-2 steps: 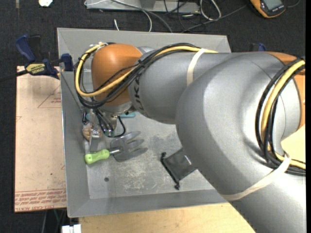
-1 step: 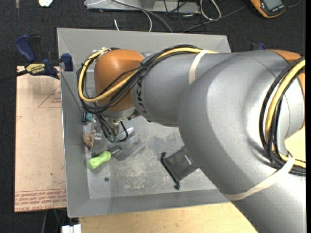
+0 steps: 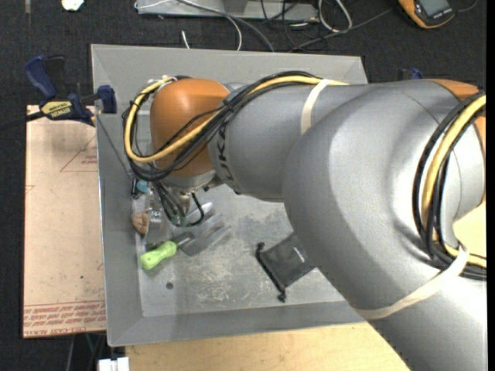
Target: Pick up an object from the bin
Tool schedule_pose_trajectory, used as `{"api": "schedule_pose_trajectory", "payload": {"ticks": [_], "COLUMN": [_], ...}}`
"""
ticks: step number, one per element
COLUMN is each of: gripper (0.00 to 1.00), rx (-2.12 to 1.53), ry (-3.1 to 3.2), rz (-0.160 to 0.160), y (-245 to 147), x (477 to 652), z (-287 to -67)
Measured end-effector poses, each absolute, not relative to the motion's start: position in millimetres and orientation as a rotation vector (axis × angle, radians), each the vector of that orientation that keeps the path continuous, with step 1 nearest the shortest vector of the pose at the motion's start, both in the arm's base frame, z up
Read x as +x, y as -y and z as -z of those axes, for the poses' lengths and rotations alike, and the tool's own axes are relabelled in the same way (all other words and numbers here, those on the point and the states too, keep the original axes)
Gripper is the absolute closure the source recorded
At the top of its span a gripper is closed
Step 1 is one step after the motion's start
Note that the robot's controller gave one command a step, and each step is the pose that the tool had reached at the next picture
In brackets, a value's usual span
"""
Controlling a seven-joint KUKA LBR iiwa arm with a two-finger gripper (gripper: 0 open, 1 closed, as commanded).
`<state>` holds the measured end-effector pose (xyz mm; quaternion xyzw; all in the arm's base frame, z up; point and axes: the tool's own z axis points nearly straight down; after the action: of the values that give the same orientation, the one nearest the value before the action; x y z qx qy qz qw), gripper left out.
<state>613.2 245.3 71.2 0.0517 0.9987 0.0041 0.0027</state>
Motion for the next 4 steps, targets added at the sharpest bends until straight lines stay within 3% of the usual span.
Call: {"api": "schedule_pose_trajectory", "payload": {"ticks": [2, 4], "gripper": [1.00, 1.00], "rx": [0.165, 0.165], "ry": [-3.134, -3.132], "rz": [-0.013, -0.015], "y": [-245, -245], "x": [612.4, 612.9], "z": [-113, -192]}}
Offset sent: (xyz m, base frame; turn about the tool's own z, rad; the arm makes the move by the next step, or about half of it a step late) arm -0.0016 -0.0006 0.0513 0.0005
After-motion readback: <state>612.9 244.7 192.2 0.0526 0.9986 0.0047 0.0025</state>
